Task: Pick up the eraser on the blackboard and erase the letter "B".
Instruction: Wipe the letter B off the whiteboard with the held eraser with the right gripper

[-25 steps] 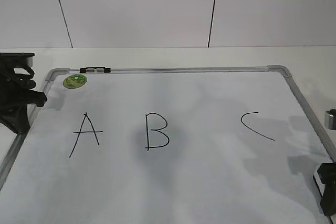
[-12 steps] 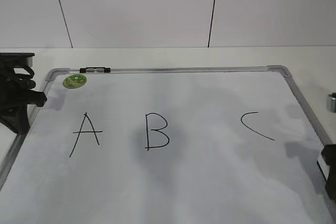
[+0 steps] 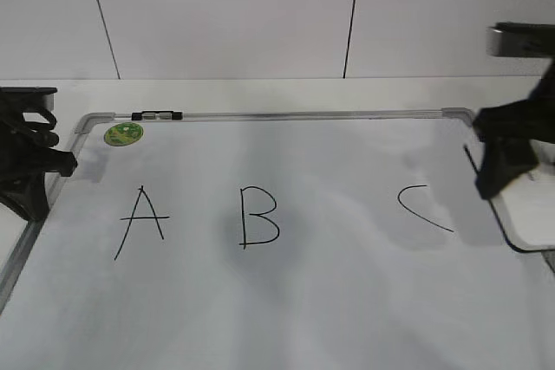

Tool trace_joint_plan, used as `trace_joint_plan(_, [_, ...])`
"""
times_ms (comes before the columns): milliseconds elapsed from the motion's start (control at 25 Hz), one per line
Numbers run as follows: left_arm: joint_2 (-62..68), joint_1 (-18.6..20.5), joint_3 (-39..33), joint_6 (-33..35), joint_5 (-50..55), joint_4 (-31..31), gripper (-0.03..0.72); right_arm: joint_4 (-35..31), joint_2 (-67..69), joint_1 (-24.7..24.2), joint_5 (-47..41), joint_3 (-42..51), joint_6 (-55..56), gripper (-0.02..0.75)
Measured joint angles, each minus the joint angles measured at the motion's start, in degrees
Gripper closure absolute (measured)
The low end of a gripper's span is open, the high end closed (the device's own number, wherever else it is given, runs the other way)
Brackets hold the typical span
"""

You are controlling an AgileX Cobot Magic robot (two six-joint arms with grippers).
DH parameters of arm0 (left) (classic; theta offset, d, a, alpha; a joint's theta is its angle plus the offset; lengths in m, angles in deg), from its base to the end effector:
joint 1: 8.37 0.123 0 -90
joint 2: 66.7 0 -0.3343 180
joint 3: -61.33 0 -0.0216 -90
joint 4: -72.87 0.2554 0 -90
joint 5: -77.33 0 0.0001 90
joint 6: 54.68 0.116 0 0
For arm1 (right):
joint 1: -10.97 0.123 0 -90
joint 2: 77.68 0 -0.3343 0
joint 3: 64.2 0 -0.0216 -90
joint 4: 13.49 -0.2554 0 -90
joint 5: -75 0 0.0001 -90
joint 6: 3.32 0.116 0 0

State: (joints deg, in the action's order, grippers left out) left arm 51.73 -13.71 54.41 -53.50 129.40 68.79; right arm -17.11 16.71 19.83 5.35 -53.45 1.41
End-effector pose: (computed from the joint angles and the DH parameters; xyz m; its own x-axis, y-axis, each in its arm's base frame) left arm 0.3829 -0.0423 0.1711 -0.9965 0.0699 -0.0449 0.0724 0.9957 -0.0571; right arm 0.2838 0.0512 0.2951 -0.9952 -0.0497 -0.0848 -0.0555 0.9961 0.0682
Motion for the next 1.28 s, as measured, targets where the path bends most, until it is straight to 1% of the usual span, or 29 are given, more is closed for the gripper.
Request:
trace_joint_plan(80, [0.0, 0.0, 0.0, 0.0, 0.0, 0.0, 0.659, 0.1, 3.2, 4.3, 0.0, -4.2, 1.5, 0.197])
trace_joint_plan(120, [0.0, 0.0, 0.0, 0.0, 0.1, 0.0, 0.659, 0.1, 3.5, 4.3, 0.0, -4.6, 1.7, 0.197])
trace_joint_plan(200, [0.0, 0.0, 0.0, 0.0, 0.1, 0.0, 0.658, 0.1, 8.1, 9.0, -0.2, -10.0, 3.0, 0.197])
trace_joint_plan(440, [0.0, 0.0, 0.1, 0.0, 0.1, 0.0, 0.658, 0.1, 18.8, 16.1, -0.2, -20.4, 4.2, 0.197])
trace_joint_plan(640, [0.0, 0.0, 0.1, 0.0, 0.2, 0.0, 0.658, 0.1, 27.2, 20.0, -0.2, -27.1, 4.7, 0.197])
trace_joint_plan(800, [0.0, 0.0, 0.1, 0.0, 0.2, -0.5, 0.657, 1.1, 32.8, 21.3, -0.2, -31.8, 4.7, 0.197])
trace_joint_plan(1040, [0.0, 0.1, 0.1, 0.0, 0.2, -0.7, 0.657, 1.4, 38.5, 21.4, -0.2, -37.3, 4.7, 0.197])
trace_joint_plan(1280, [0.0, 0.1, 0.1, 0.0, 0.2, -1.0, 0.657, 1.4, 40.8, 21.5, -0.2, -38.3, 4.5, 0.197])
